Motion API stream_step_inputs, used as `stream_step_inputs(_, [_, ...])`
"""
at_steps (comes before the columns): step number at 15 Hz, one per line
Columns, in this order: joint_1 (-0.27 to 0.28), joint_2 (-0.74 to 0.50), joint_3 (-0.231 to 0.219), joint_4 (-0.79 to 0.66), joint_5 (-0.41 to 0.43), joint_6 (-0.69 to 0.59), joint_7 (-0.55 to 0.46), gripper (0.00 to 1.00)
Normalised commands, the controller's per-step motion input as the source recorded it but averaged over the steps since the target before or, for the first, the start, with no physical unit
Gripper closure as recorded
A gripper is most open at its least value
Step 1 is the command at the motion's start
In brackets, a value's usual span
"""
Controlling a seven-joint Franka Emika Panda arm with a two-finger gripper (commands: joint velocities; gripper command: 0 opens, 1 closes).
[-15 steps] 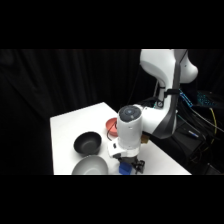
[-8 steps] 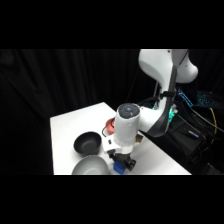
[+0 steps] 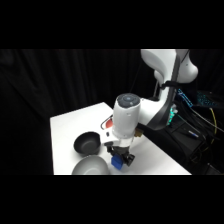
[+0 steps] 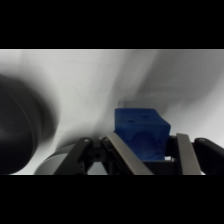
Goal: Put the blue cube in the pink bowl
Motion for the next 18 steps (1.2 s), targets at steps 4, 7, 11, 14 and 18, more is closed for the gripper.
stream_step_inputs(4, [-0.199, -0.49, 0.179, -0.17, 0.196, -0.37, -0.12, 0.77])
stream_step_inputs(7, [-0.247, -0.42, 0.144, -0.16, 0.292, -0.26, -0.22, 0.77])
stream_step_inputs(11, [-0.241, -0.47, 0.06, -0.35, 0.286, -0.07, -0.23, 0.77])
stream_step_inputs(14, [-0.174, -0.59, -0.013, -0.56, 0.231, 0.06, -0.16, 0.77])
stream_step_inputs(18, [-0.111, -0.63, -0.075, -0.57, 0.131, 0.06, -0.06, 0.77])
